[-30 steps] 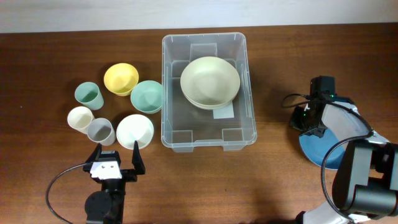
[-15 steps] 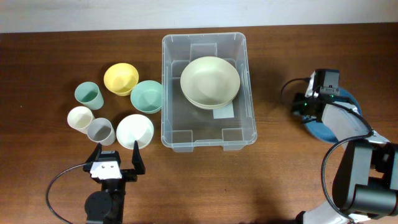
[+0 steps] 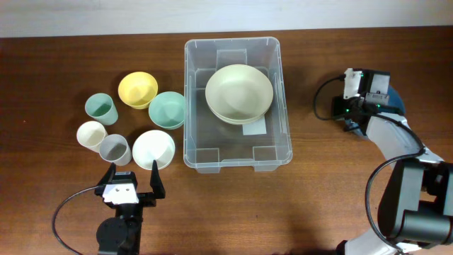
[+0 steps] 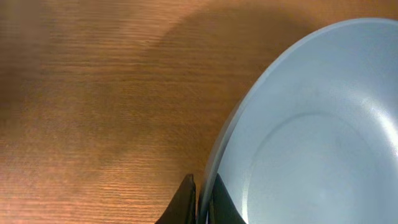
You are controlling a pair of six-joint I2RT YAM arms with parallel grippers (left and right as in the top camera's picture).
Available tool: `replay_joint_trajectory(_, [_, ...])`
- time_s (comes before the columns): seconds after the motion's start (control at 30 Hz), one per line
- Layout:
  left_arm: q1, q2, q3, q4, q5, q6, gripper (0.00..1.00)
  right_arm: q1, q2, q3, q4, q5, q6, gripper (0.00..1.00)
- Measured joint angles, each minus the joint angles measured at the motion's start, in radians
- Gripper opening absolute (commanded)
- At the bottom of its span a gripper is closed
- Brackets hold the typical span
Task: Pack container
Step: 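Lift the blue bowl and place it onto the cream bowls in the container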
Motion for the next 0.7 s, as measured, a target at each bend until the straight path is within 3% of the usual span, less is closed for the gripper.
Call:
replay_joint_trajectory(0.4, [0.0,0.0,0.0,0.0,0.0,0.0,0.99,0.147,0.004,0.129,-0.018,0.003,-0.216,0.04])
replay_joint_trajectory(0.7, [0.0,0.0,0.0,0.0,0.0,0.0,1.0,0.272,0.003,0.367,-0.241,0.046,-0.291,0.04])
